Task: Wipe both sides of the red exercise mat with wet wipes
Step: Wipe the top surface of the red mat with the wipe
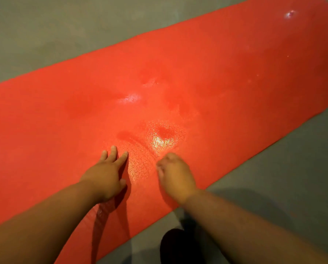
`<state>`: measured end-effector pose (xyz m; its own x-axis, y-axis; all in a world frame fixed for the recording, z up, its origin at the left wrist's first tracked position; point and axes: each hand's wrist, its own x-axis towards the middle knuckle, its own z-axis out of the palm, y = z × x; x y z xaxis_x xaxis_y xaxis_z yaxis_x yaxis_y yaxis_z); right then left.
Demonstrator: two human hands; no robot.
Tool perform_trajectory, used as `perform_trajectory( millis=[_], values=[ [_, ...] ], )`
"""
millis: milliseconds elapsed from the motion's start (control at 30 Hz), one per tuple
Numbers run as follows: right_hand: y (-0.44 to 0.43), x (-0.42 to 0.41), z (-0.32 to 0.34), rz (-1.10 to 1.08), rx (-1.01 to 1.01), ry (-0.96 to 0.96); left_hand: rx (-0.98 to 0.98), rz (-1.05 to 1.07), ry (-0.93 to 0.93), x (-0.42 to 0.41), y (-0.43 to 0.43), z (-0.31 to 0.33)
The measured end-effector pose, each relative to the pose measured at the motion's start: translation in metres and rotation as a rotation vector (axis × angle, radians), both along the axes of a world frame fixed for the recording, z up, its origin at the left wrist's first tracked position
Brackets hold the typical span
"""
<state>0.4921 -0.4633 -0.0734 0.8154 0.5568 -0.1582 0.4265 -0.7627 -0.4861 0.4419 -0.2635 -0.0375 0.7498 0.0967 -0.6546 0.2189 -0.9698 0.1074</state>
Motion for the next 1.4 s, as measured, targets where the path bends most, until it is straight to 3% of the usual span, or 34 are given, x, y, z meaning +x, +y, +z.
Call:
perform_trajectory(
  millis=[67,100,267,333,400,533,567,700,800,867,1000,1033,1100,1267,1333,1400],
  values=[
    [0.012,-0.027,-0.004,0.275,0.041,0.051,-0.007,0.001,-0.003,-0.002,0.002,-0.001],
    [0.009,-0.015,-0.006,0.263,0.069,0.044,-0.011,-0.005,-0.002,-0.003,0.005,-0.001],
    [-0.054,0.113,0.002,-0.442,-0.079,-0.101,-0.020,-0.033,0.006,-0.004,0.012,-0.002],
    [-0.051,0.122,0.006,-0.539,-0.134,-0.124,-0.024,-0.033,0.007,-0.004,0.011,-0.001],
    [-0.015,0.090,0.003,-0.382,-0.115,-0.076,-0.027,-0.023,-0.009,-0.003,0.009,-0.001],
    [0.053,-0.011,0.005,0.301,0.008,0.047,-0.029,-0.022,-0.041,-0.006,0.009,0.001],
    [0.052,-0.004,0.004,0.318,0.039,0.052,-0.033,-0.024,-0.039,-0.006,0.011,0.002],
    [0.011,0.097,-0.002,-0.168,-0.013,-0.063,-0.062,-0.013,-0.004,0.000,0.027,0.010],
    [0.003,0.135,0.001,-0.449,-0.064,-0.143,-0.100,0.095,-0.081,0.011,0.035,0.014],
    [0.032,0.112,-0.001,-0.363,-0.091,-0.125,-0.124,0.143,-0.137,0.018,0.035,0.015],
    [0.079,0.011,0.004,0.371,-0.012,0.005,-0.084,0.162,-0.200,0.021,0.047,0.009],
    [0.073,0.012,0.004,0.455,0.023,0.026,-0.063,0.177,-0.185,0.022,0.054,0.007],
    [0.057,0.054,-0.001,0.316,0.031,-0.006,-0.026,0.230,-0.139,0.025,0.071,0.004],
    [0.041,0.157,-0.002,-0.388,-0.063,-0.122,0.031,0.246,-0.042,0.020,0.093,-0.002],
    [0.062,0.130,-0.004,-0.360,-0.078,-0.117,0.023,0.224,-0.009,0.018,0.095,-0.001],
    [0.086,0.078,-0.006,-0.058,-0.056,-0.070,0.018,0.214,0.001,0.017,0.096,-0.001]
  ],
)
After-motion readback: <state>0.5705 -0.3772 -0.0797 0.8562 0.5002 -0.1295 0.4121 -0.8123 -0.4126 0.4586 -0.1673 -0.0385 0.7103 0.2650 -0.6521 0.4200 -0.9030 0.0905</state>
